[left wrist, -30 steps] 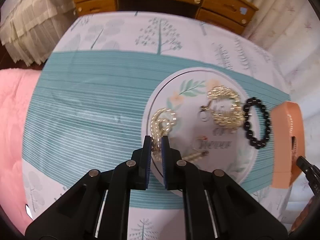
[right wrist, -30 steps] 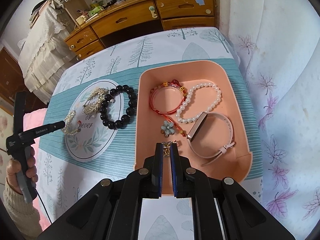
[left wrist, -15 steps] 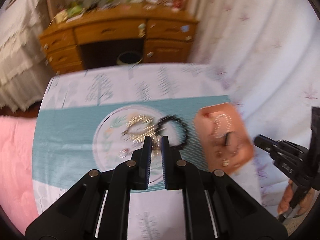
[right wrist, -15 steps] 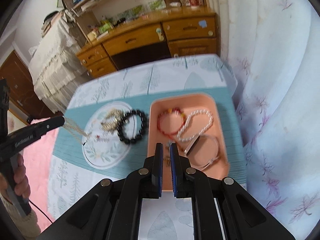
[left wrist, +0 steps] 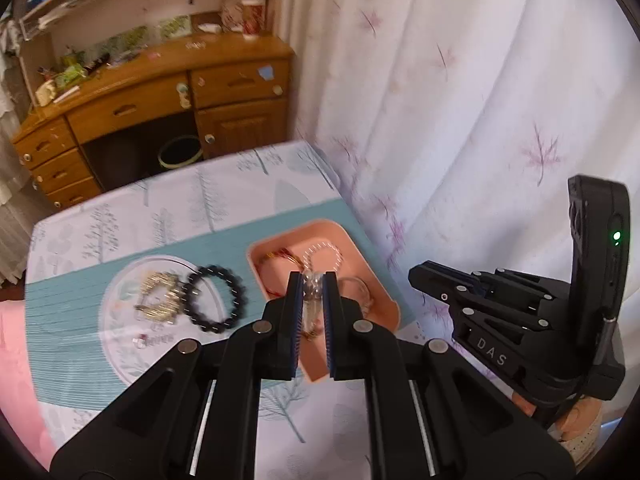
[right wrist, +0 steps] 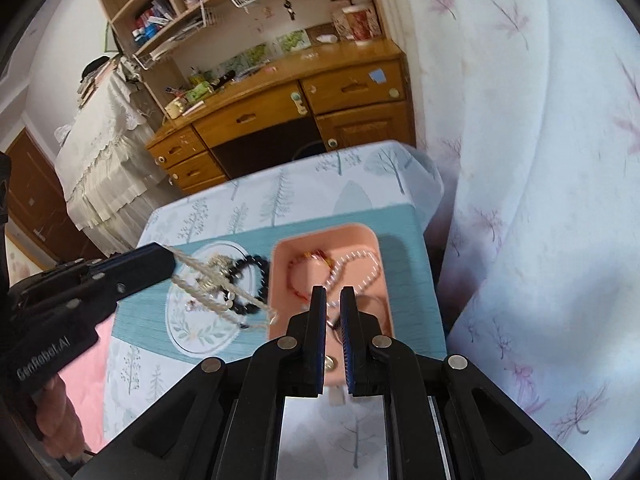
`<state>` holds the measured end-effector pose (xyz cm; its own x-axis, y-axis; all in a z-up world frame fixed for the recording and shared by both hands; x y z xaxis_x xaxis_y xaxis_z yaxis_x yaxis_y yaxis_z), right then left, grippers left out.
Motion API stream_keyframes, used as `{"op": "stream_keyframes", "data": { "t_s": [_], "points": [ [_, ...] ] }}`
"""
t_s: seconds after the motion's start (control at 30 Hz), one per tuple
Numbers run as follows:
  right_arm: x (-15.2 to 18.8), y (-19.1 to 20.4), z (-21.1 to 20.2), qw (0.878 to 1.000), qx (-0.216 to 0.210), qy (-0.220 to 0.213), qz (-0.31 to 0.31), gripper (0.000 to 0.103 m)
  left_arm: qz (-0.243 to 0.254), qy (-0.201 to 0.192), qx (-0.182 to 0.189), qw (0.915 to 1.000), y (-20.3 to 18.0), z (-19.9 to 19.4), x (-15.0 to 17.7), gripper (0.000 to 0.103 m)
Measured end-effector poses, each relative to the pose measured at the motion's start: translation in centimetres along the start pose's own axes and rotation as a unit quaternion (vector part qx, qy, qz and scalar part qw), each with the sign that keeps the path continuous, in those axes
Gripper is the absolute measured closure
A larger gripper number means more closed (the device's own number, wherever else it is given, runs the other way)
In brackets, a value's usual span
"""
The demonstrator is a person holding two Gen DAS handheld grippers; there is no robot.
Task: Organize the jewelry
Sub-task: 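Carry the pearl necklace into the pink box and open the left tool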
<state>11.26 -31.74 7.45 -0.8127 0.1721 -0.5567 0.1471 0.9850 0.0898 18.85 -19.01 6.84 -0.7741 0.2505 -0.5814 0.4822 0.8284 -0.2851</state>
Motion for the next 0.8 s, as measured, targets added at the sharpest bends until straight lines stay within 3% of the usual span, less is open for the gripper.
{"op": "stream_keyframes", "data": {
  "t_s": [0.27,0.67,0.8],
  "points": [
    [2.9,-2.5,2.6,1.000,0.010,0.024,0.010,0.096,0.001,0.061,0.022,0.9979,-1.7,6.4,4.0,0.096],
    [5.0,-1.4,6.1,0.999,0.025,0.046,-0.010,0.096,0.008,0.098,0.021,0.9949,-0.8,8.9,6.4,0.093],
    [5.4,-0.7,6.6,0.998,0.024,0.051,-0.016,0.095,0.004,0.098,0.016,0.9950,0.3,8.7,6.8,0.070]
  ]
}}
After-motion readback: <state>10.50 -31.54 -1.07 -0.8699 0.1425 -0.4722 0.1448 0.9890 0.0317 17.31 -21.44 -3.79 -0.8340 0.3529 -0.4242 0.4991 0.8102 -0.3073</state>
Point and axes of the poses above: each gripper's, at about its wrist camera, not at the fingertips, and z roughly the way its jaws point, y to its left, x to its underside, the point moved 10 cm from there along z, roughly the way its jaws point, and after that the axes turned 11 degrees about x, right-handed, at the moved point
